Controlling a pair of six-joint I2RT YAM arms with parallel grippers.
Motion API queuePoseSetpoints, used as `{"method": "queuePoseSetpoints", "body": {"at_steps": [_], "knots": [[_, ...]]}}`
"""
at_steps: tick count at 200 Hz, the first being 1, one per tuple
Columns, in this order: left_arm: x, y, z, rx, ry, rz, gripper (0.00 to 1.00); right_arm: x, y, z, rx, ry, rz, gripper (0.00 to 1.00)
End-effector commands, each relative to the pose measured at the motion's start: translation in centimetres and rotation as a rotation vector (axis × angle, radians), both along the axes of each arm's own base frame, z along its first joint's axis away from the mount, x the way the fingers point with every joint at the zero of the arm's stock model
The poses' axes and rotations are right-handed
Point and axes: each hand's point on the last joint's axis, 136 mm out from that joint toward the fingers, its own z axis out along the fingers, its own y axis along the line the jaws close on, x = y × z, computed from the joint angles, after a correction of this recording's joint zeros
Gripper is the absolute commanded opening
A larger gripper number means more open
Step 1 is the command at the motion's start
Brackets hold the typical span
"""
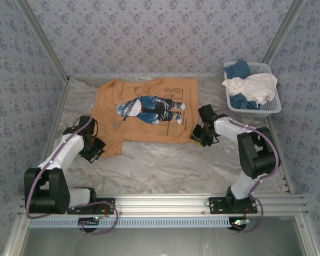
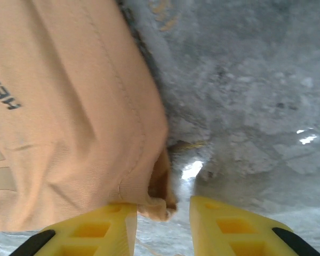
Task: Fold and stack the t-shirts
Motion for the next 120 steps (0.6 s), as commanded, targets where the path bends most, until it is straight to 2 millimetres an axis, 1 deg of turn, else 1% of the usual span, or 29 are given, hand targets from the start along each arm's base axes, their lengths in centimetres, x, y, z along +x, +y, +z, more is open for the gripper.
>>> {"method": "queuePoseSetpoints", "body": {"at_steps": [1, 17, 34, 46, 68, 71, 79, 102, 120], "knots": [[0.1, -0.2, 0.8, -0.019, -0.003, 0.004, 0.00, 0.1, 0.3, -0.1, -0.006, 0.022, -0.007, 0.33], [0.1, -0.3, 0.8, -0.026, -0.004, 0.006, 0.00, 0.3, 0.3, 0.4, -0.020, -0.002, -0.003, 0.31], [0.2, -0.3, 0.8, -0.026, -0.007, 0.004, 0.00, 0.4, 0.3, 1.1, -0.031, -0.017, 0.008, 0.34], [0.2, -0.3, 0.9, -0.027, -0.010, 0.008, 0.00, 0.1, 0.2, 0.8, -0.044, 0.012, 0.019, 0.34], [0.3, -0.4, 0.8, -0.032, -0.011, 0.012, 0.00, -0.4, 0.2, -0.6, -0.047, 0.069, 0.022, 0.34], [0.3, -0.4, 0.8, -0.032, -0.010, 0.012, 0.00, -0.9, 0.0, -0.8, -0.055, 0.093, 0.025, 0.34], [0.4, -0.4, 0.8, -0.032, -0.012, 0.013, 0.00, -1.1, -0.1, -1.2, -0.063, 0.110, 0.025, 0.34], [0.5, -0.4, 1.0, -0.033, -0.016, 0.014, 0.00, -0.8, -0.1, -1.8, -0.080, 0.122, 0.037, 0.33], [0.7, -0.4, 1.1, -0.034, -0.021, 0.017, 0.00, -0.3, -0.1, -2.1, -0.084, 0.128, 0.040, 0.27]]}}
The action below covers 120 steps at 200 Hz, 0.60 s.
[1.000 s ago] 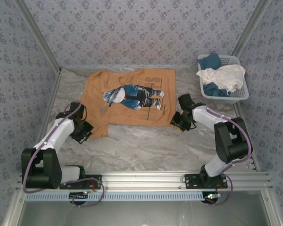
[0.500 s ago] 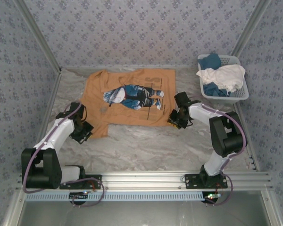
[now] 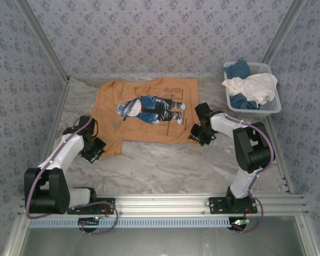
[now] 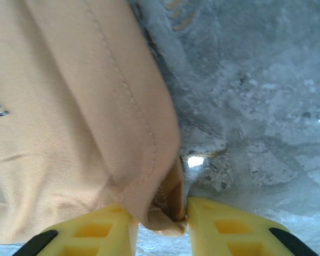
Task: Fold and stack the t-shirts
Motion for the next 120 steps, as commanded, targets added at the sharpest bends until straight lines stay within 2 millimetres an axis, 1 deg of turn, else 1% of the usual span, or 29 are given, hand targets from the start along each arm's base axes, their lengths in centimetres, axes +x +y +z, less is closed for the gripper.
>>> {"method": "queuePoseSetpoints", "body": {"at_steps": [1, 15, 32, 37, 50, 53, 57, 72, 85, 92, 93, 95, 97, 103, 107, 109, 113, 120], "knots": [[0.7, -0.1, 1.0, -0.014, -0.020, 0.019, 0.00, -0.6, -0.5, -1.3, -0.044, 0.063, 0.014, 0.26], [1.0, -0.1, 1.4, -0.017, -0.034, 0.020, 0.00, 0.1, -0.3, -1.0, -0.043, 0.042, 0.024, 0.15], [1.9, -0.3, 2.2, -0.022, -0.072, 0.012, 0.00, 1.6, -0.1, 0.9, -0.049, -0.041, 0.042, 0.02], [2.3, -0.4, 2.6, -0.026, -0.091, 0.008, 0.00, 2.2, -0.1, 2.1, -0.052, -0.080, 0.047, 0.00], [3.5, -0.6, 4.1, -0.036, -0.150, 0.005, 0.00, 3.2, 0.0, 4.6, -0.053, -0.153, 0.058, 0.00], [4.0, -0.6, 4.6, -0.038, -0.168, 0.005, 0.00, 4.2, 0.3, 6.2, -0.040, -0.194, 0.055, 0.00], [4.4, -0.6, 5.2, -0.040, -0.192, 0.003, 0.00, 4.6, 0.5, 7.3, -0.031, -0.216, 0.058, 0.00], [6.8, -0.7, 8.5, -0.044, -0.308, 0.007, 0.00, 6.5, 0.9, 11.8, -0.009, -0.330, 0.077, 0.00], [9.0, -0.6, 12.0, -0.041, -0.418, 0.013, 0.00, 7.9, 1.1, 16.0, 0.005, -0.428, 0.097, 0.00], [10.3, -0.4, 14.2, -0.034, -0.486, 0.020, 0.00, 8.7, 1.3, 18.3, 0.017, -0.484, 0.106, 0.00], [10.3, -0.4, 14.3, -0.032, -0.489, 0.023, 0.00, 8.8, 1.2, 18.7, 0.018, -0.492, 0.104, 0.00], [10.7, -0.3, 15.2, -0.030, -0.516, 0.025, 0.00, 9.0, 1.3, 19.4, 0.022, -0.510, 0.107, 0.00], [10.9, -0.2, 15.6, -0.027, -0.528, 0.031, 0.00, 9.2, 1.3, 20.0, 0.026, -0.524, 0.105, 0.00], [11.8, 0.0, 17.7, -0.020, -0.594, 0.044, 0.00, 9.6, 1.3, 21.7, 0.034, -0.564, 0.100, 0.00], [12.3, 0.2, 19.1, -0.016, -0.638, 0.056, 0.00, 9.9, 1.3, 23.2, 0.040, -0.598, 0.096, 0.00], [12.5, 0.2, 19.7, -0.015, -0.658, 0.062, 0.00, 10.0, 1.2, 23.7, 0.041, -0.608, 0.093, 0.00], [12.8, 0.4, 21.1, -0.011, -0.698, 0.075, 0.00, 10.2, 1.1, 25.2, 0.049, -0.642, 0.087, 0.00], [13.6, 0.8, 24.0, -0.009, -0.795, 0.101, 0.00, 10.4, 1.0, 27.3, 0.046, -0.701, 0.107, 0.00]]}}
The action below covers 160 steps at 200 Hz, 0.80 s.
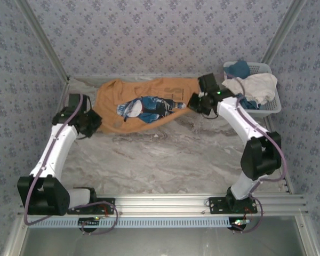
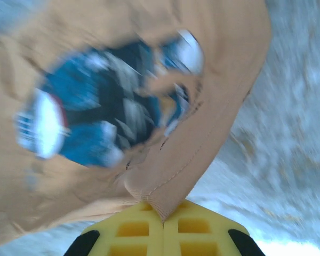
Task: Fold and stack the t-shirts
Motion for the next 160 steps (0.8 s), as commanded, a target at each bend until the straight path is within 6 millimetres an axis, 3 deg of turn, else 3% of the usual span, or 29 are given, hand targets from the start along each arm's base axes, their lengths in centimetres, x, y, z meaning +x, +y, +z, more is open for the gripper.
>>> {"method": "queuePoseSetpoints", "body": {"at_steps": [1, 24, 43, 72, 91, 105, 124, 160], "knots": [[2.8, 1.3, 9.7, -0.003, -0.319, 0.090, 0.00, 0.4, -1.2, 7.9, -0.012, -0.185, 0.017, 0.00], [2.7, 2.2, 17.7, -0.014, -0.574, 0.153, 0.00, 0.0, -1.4, 14.7, 0.037, -0.371, 0.035, 0.00], [0.6, 3.3, 23.6, 0.001, -0.751, 0.195, 0.00, -1.8, -1.5, 19.8, 0.081, -0.531, 0.063, 0.00], [-4.0, 4.0, 31.2, 0.026, -0.955, 0.209, 0.00, -6.8, -2.3, 26.6, 0.147, -0.743, 0.089, 0.00], [-6.2, 4.1, 35.4, 0.025, -1.062, 0.205, 0.00, -10.0, -3.0, 29.6, 0.179, -0.826, 0.089, 0.00], [-6.5, 3.8, 37.6, 0.017, -1.102, 0.187, 0.00, -11.3, -3.5, 30.8, 0.196, -0.842, 0.080, 0.00], [-4.4, 2.9, 38.7, -0.015, -1.099, 0.153, 0.00, -10.9, -3.6, 30.7, 0.209, -0.822, 0.073, 0.00], [3.8, 1.3, 37.0, -0.026, -1.006, 0.074, 0.00, -5.6, -2.9, 27.9, 0.275, -0.714, 0.050, 0.00]]}}
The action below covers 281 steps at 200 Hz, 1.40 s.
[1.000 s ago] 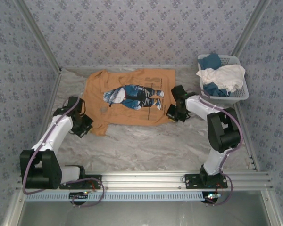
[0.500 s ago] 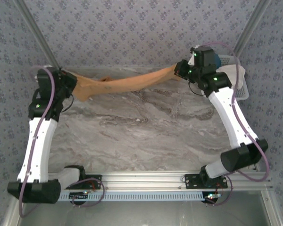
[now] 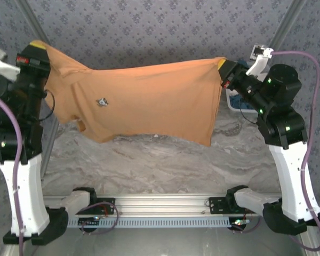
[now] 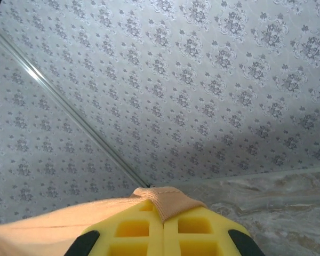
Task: Fold and stack the t-shirts
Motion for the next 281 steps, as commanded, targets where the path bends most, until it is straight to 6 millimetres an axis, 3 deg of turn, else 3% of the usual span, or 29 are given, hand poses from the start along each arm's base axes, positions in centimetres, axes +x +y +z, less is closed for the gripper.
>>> {"method": "queuePoseSetpoints", "body": {"at_steps": [1, 8, 13, 41, 57, 74, 97, 138, 153, 165, 175, 185, 207, 213, 223, 225, 248, 254, 257, 281], "knots": [[8.5, -1.4, -4.0, 0.042, 0.138, -0.059, 0.00, 5.3, 1.1, -3.7, 0.047, 0.134, 0.022, 0.00], [10.4, -1.6, -5.1, 0.048, 0.168, -0.072, 0.00, 6.7, 1.3, -4.3, 0.060, 0.146, 0.025, 0.00], [11.1, -1.9, -4.4, 0.051, 0.151, -0.087, 0.00, 7.5, 1.3, -4.6, 0.065, 0.149, 0.025, 0.00], [17.0, -2.3, -5.5, 0.068, 0.186, -0.157, 0.00, 13.1, 1.3, -6.9, 0.114, 0.208, 0.036, 0.00], [19.1, -2.2, -5.2, 0.079, 0.188, -0.182, 0.00, 15.6, 1.2, -6.9, 0.143, 0.213, 0.053, 0.00], [20.0, -2.0, -3.3, 0.093, 0.151, -0.198, 0.00, 17.5, 0.9, -5.9, 0.151, 0.189, 0.055, 0.00], [18.9, -1.6, 0.9, 0.096, 0.025, -0.208, 0.00, 18.8, -0.4, -3.0, 0.167, 0.124, 0.040, 0.00], [12.2, -1.8, 8.1, 0.131, -0.211, -0.203, 0.00, 18.0, -4.3, 3.6, 0.245, -0.038, -0.007, 0.00], [9.6, -2.5, 9.3, 0.187, -0.225, -0.191, 0.00, 17.6, -5.2, 4.3, 0.257, -0.045, -0.014, 0.00], [8.5, -3.3, 8.5, 0.219, -0.175, -0.194, 0.00, 17.4, -5.4, 3.6, 0.257, -0.021, -0.015, 0.00], [8.5, -4.1, 6.6, 0.240, -0.091, -0.205, 0.00, 17.4, -5.3, 2.5, 0.252, 0.010, -0.017, 0.00], [8.9, -5.2, 2.7, 0.267, 0.054, -0.226, 0.00, 17.6, -5.0, -0.1, 0.246, 0.073, -0.019, 0.00], [9.7, -5.8, -9.7, 0.258, 0.419, -0.220, 0.00, 16.9, -4.8, -7.4, 0.240, 0.241, -0.063, 0.00], [9.3, -5.8, -12.9, 0.224, 0.484, -0.217, 0.00, 16.7, -4.7, -10.8, 0.236, 0.314, -0.087, 0.00], [8.6, -6.0, -20.0, 0.172, 0.602, -0.232, 0.00, 15.8, -4.4, -15.9, 0.226, 0.420, -0.114, 0.00], [8.5, -6.1, -20.5, 0.160, 0.595, -0.233, 0.00, 15.6, -4.4, -16.6, 0.225, 0.436, -0.117, 0.00], [5.4, -7.0, -33.7, 0.037, 0.823, -0.276, 0.00, 12.9, -3.6, -28.1, 0.186, 0.680, -0.144, 0.00], [4.5, -7.4, -36.3, 0.024, 0.873, -0.292, 0.00, 12.3, -3.4, -30.5, 0.176, 0.729, -0.141, 0.00], [4.1, -7.7, -37.7, 0.021, 0.899, -0.301, 0.00, 11.7, -3.3, -32.8, 0.167, 0.777, -0.138, 0.00], [0.6, -9.4, -45.8, 0.008, 1.080, -0.354, 0.00, 9.1, -2.3, -40.6, 0.068, 0.978, -0.098, 0.00]]}}
